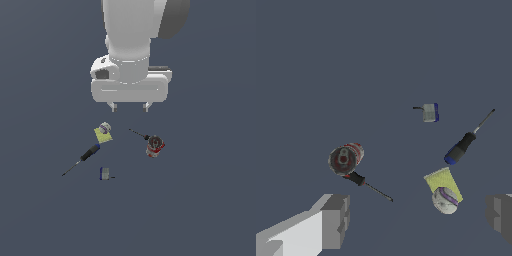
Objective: Pick up a designated object from a clutter of objects.
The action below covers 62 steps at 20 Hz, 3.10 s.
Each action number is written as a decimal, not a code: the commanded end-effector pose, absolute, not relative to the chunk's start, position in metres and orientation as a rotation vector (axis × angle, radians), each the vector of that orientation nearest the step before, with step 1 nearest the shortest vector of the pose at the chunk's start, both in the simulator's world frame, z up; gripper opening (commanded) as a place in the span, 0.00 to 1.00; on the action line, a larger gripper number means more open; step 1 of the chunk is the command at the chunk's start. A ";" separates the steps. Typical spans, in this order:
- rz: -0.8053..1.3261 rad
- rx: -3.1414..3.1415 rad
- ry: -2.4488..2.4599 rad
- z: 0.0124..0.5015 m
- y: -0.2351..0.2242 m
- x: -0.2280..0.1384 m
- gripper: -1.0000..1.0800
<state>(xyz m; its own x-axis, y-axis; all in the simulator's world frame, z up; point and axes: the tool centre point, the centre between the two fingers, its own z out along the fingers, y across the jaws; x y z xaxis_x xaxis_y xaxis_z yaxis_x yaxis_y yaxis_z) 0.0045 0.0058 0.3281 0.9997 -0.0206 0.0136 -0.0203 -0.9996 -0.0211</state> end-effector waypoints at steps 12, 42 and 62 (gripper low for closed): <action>-0.012 -3.129 -0.059 0.319 0.012 0.006 0.96; 0.014 -3.016 -1.015 0.142 0.061 -0.040 0.96; 0.000 -2.744 -1.530 0.065 0.098 -0.102 0.96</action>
<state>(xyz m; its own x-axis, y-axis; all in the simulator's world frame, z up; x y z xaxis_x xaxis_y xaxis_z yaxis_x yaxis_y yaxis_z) -0.1008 0.0977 0.0656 0.5305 0.8477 -0.0013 0.8477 -0.5305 0.0001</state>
